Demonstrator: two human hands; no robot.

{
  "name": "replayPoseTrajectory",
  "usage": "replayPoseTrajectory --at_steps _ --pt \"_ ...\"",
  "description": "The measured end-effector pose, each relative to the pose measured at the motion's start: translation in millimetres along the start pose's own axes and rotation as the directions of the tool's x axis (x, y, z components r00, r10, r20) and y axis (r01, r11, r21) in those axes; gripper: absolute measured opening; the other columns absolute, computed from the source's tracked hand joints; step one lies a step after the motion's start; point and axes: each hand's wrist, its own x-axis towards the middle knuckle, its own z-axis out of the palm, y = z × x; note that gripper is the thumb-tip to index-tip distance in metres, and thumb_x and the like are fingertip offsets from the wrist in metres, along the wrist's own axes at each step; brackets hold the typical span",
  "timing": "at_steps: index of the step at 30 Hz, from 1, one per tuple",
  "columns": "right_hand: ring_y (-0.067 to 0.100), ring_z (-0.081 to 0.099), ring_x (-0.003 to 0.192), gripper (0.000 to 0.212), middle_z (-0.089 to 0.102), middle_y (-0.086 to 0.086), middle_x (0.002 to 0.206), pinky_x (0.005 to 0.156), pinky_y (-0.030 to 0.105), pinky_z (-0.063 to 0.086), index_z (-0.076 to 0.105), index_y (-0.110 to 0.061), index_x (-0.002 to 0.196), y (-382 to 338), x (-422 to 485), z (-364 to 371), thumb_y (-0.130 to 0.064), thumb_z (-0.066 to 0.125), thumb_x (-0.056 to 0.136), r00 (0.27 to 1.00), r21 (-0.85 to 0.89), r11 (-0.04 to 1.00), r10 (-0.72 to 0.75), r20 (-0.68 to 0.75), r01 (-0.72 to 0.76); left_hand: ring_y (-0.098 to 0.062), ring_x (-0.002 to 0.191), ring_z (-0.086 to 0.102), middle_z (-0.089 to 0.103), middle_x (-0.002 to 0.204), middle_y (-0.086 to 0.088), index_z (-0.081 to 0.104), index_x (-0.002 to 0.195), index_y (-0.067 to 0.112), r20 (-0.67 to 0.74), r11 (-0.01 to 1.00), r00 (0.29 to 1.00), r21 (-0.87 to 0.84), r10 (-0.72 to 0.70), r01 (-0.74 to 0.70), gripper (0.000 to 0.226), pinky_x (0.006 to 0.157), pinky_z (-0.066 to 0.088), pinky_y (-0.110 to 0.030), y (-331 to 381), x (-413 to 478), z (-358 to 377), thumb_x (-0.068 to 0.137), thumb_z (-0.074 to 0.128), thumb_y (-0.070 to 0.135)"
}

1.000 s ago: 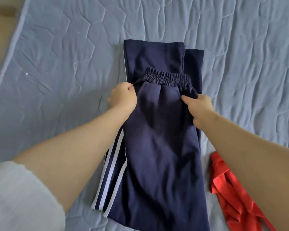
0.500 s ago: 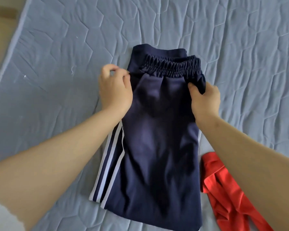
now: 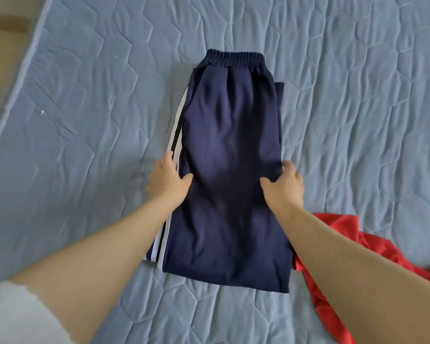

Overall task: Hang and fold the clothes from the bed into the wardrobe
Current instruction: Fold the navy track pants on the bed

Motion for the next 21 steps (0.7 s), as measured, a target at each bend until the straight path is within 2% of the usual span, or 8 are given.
replayPoseTrajectory --at_steps 2,6,10,12,14,16,18,21 --pt "0.034 0.045 0.12 0.055 0.043 0.012 0.132 0.1 0.048 0.038 0.038 -0.014 0.134 21.9 -15.0 5.7 -0.031 0.06 0.086 0.996 0.09 0.993 0.083 -0.027 -0.081 -0.029 0.128 0.039 0.04 0.14 -0.009 0.03 0.141 0.015 -0.037 0.997 0.999 -0.061 -0.04 0.038 0.066 0.101 0.034 -0.042 -23.2 -18.2 5.9 0.085 0.063 0.026" --pt "0.033 0.049 0.111 0.046 0.05 0.014 0.119 0.095 0.043 0.04 0.046 -0.01 0.122 55.1 -48.1 15.3 -0.031 0.063 0.085 0.993 0.083 0.993 0.086 -0.086 -0.079 -0.028 0.122 0.047 0.049 0.134 -0.008 0.036 0.137 0.015 -0.067 0.976 0.996 -0.214 -0.061 0.045 0.059 0.102 0.038 -0.041 -52.1 -56.8 7.9 0.085 0.064 0.017" --pt "0.027 0.053 0.091 0.022 0.054 -0.003 0.087 0.075 0.032 0.036 0.046 -0.014 0.094 68.8 -67.2 18.8 -0.028 0.061 0.087 0.984 0.183 0.968 0.177 -0.003 -0.174 -0.037 0.099 0.057 0.063 0.107 -0.013 0.047 0.125 0.015 -0.15 0.994 0.984 -0.065 -0.095 0.086 0.046 0.088 0.044 -0.043 -65.4 -90.7 7.2 0.084 0.065 0.024" --pt "0.025 0.051 0.083 0.021 0.051 -0.006 0.075 0.071 0.031 0.034 0.046 -0.013 0.082 74.7 -73.5 17.5 -0.027 0.06 0.088 0.981 0.194 0.961 0.195 0.023 -0.196 -0.035 0.093 0.059 0.066 0.1 -0.009 0.052 0.115 0.012 -0.089 0.997 0.993 0.024 -0.074 0.077 0.039 0.08 0.042 -0.036 -70.0 -99.9 8.1 0.083 0.066 0.031" --pt "0.027 0.055 0.083 0.019 0.057 0.001 0.078 0.073 0.035 0.042 0.051 -0.012 0.078 81.5 -78.2 13.8 -0.025 0.06 0.088 0.974 0.225 0.948 0.216 0.072 -0.227 -0.033 0.089 0.06 0.067 0.094 -0.008 0.058 0.102 0.009 0.03 0.996 0.997 0.058 -0.074 0.072 0.031 0.074 0.04 -0.033 -75.1 -103.3 6.0 0.084 0.064 0.034" --pt "0.025 0.06 0.085 0.011 0.064 0.004 0.085 0.08 0.04 0.05 0.058 -0.014 0.083 87.5 -83.6 7.5 -0.023 0.059 0.089 0.958 0.309 0.91 0.24 0.156 -0.278 -0.03 0.09 0.061 0.067 0.091 -0.005 0.062 0.096 0.011 0.136 0.981 0.984 -0.142 -0.111 0.131 0.018 0.076 0.044 -0.033 -82.9 -104.6 0.1 0.086 0.063 0.027" --pt "0.022 0.061 0.087 0.006 0.066 0.003 0.09 0.08 0.038 0.052 0.061 -0.014 0.091 95.5 -90.5 1.3 -0.02 0.059 0.09 0.941 0.363 0.875 0.25 0.228 -0.32 -0.026 0.092 0.062 0.066 0.087 0.001 0.064 0.093 0.018 0.218 0.928 0.969 -0.323 -0.118 0.186 0.006 0.082 0.047 -0.036 -94.1 -112.3 -7.7 0.087 0.063 0.02" --pt "0.023 0.058 0.087 0.014 0.065 0.015 0.105 0.075 0.033 0.047 0.058 -0.006 0.101 105.9 -100.5 -2.9 -0.013 0.06 0.089 0.928 0.24 0.918 0.247 0.278 -0.316 -0.024 0.096 0.062 0.068 0.095 0.0 0.064 0.1 0.018 0.284 0.933 0.953 -0.304 -0.104 0.193 0.012 0.083 0.046 -0.034 -110.2 -130.9 -11.4 0.089 0.06 0.017"
